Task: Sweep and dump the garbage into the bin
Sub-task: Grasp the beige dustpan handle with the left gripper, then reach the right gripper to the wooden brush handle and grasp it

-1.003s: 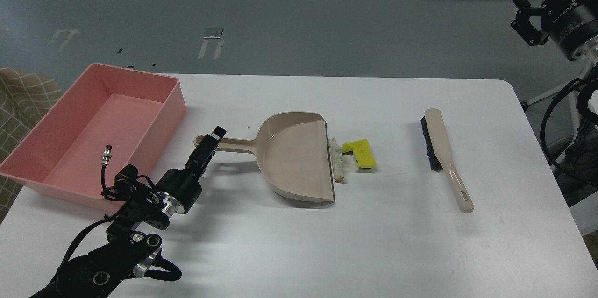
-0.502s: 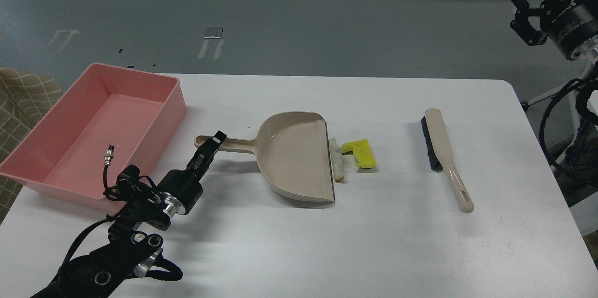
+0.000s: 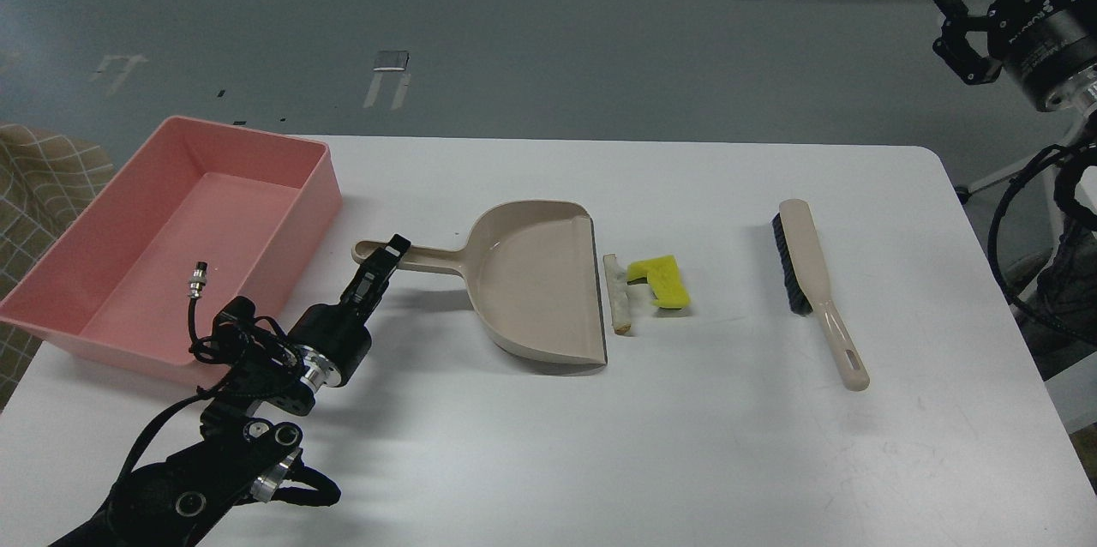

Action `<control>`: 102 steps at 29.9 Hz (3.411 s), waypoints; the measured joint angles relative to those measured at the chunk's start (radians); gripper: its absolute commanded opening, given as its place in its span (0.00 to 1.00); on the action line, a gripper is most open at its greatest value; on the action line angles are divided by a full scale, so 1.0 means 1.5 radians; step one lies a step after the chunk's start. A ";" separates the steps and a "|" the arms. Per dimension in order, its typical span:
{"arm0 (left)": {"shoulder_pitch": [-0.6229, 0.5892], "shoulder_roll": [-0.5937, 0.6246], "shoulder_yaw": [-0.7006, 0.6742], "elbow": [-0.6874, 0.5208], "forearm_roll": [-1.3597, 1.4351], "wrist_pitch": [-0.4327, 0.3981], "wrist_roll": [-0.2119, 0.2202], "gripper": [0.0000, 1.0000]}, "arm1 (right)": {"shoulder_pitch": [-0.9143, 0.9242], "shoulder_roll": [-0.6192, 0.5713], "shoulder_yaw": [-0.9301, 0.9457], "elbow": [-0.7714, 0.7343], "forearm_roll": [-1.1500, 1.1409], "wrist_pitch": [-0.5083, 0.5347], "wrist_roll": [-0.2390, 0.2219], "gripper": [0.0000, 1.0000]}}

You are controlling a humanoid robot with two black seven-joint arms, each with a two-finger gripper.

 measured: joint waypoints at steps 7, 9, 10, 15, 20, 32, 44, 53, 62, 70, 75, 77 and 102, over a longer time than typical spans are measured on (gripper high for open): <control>-0.004 0.002 -0.001 -0.013 -0.001 0.002 0.000 0.00 | -0.037 -0.124 -0.097 0.058 -0.014 0.018 -0.005 1.00; -0.005 0.002 0.000 -0.015 -0.001 0.002 0.000 0.00 | -0.046 -0.203 -0.181 0.103 -0.027 0.020 -0.005 1.00; -0.005 0.002 0.000 -0.015 -0.001 0.001 -0.001 0.00 | -0.049 -0.242 -0.221 0.127 -0.035 0.021 -0.005 1.00; -0.007 0.001 0.001 -0.016 -0.001 -0.002 0.000 0.00 | -0.054 -0.382 -0.375 0.225 -0.058 0.021 -0.004 1.00; -0.010 0.000 0.003 -0.018 0.000 -0.007 -0.001 0.00 | -0.055 -0.448 -0.462 0.272 -0.129 0.021 -0.004 1.00; -0.016 0.004 0.026 -0.030 0.001 -0.015 -0.004 0.00 | -0.061 -0.449 -0.570 0.358 -0.293 0.012 -0.009 1.00; -0.031 0.009 0.026 -0.030 0.001 -0.016 -0.008 0.00 | -0.093 -0.390 -0.572 0.362 -0.361 0.012 -0.035 0.94; -0.033 0.008 0.026 -0.030 0.001 -0.016 -0.008 0.00 | -0.099 -0.360 -0.573 0.362 -0.385 0.012 -0.046 0.82; -0.032 0.009 0.025 -0.030 0.001 -0.016 -0.008 0.00 | -0.117 -0.327 -0.573 0.362 -0.410 0.010 -0.050 0.80; -0.032 0.009 0.025 -0.030 0.001 -0.016 -0.008 0.00 | -0.122 -0.304 -0.573 0.360 -0.415 0.009 -0.061 0.78; -0.032 0.010 0.025 -0.031 0.001 -0.016 -0.008 0.00 | -0.121 -0.305 -0.573 0.360 -0.415 0.009 -0.061 0.79; -0.032 0.010 0.025 -0.031 0.001 -0.016 -0.008 0.00 | -0.120 -0.306 -0.573 0.360 -0.415 0.009 -0.061 0.79; -0.032 0.007 0.025 -0.032 0.002 -0.013 -0.009 0.00 | -0.108 -0.310 -0.572 0.370 -0.413 0.013 -0.077 0.13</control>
